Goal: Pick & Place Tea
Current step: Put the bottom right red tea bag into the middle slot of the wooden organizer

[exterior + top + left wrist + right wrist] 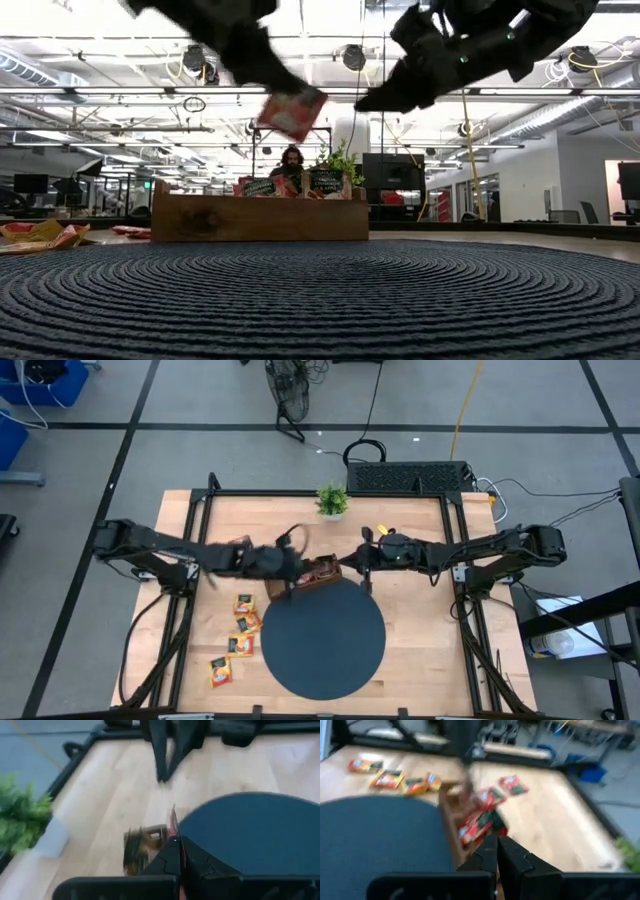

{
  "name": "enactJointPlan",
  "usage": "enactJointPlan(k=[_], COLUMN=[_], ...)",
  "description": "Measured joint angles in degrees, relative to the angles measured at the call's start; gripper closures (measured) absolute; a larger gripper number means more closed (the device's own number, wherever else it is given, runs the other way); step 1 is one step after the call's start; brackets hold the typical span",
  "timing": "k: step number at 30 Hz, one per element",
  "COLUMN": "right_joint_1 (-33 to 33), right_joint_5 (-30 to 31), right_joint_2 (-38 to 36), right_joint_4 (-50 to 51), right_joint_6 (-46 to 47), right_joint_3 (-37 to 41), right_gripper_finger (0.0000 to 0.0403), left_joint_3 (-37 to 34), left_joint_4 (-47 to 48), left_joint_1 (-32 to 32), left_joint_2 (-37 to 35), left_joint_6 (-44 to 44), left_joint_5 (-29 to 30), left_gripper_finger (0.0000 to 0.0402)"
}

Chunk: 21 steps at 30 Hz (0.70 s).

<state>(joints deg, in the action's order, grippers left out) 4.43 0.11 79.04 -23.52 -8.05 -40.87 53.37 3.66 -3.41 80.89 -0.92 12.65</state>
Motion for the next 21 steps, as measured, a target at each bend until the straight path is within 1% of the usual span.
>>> enactJointPlan(k=[1,4,6,8,10,12,16,18,21], right_joint_1=[0.08,0.20,0.22,0.22,0.22,0.22,0.22,0.22,0.22], right_joint_5=[0.17,0.05,0.00,-0.12,-0.12,-0.14,-0.12,-0.14,-0.14], right_joint_2=[-0.04,0.11,0.16,0.03,0.07,0.10,0.07,0.07,0.07], right_joint_4=[-0.73,-0.96,-2.11,-3.28,-3.25,-4.02,-5.27,-5.54,-6.10], right_joint_6=[-0.31,-0.59,-0.66,-0.70,-0.61,-0.61,-0.59,-0.60,-0.60], right_joint_3=[-0.06,0.33,0.20,0.19,0.12,0.22,0.12,0.18,0.14], right_gripper_finger=[0.0402,0.0403,0.0403,0.0403,0.0403,0.0403,0.0403,0.0403,0.0403], left_joint_3=[-3.03,-12.31,-17.35,-22.36,-25.81,-28.93,-33.08,-33.55,-33.83], left_joint_4=[-3.59,-17.02,-27.22,-32.41,-37.53,-41.32,-46.48,-48.73,-48.21], left_joint_1=[-1.08,-3.20,-3.72,-4.02,-4.43,-4.49,-3.99,-4.01,-4.01], left_joint_2=[-0.71,-2.97,-2.87,-2.94,-2.70,-2.95,-2.48,-2.06,-1.04], left_joint_6=[-0.60,-2.26,-3.97,-6.10,-7.42,-8.36,-10.35,-10.42,-10.22], left_joint_5=[2.40,6.60,7.88,9.16,10.75,12.68,13.08,12.80,11.79], left_gripper_finger=[0.0399,0.0400,0.0400,0.0400,0.0400,0.0400,0.0400,0.0401,0.0401])
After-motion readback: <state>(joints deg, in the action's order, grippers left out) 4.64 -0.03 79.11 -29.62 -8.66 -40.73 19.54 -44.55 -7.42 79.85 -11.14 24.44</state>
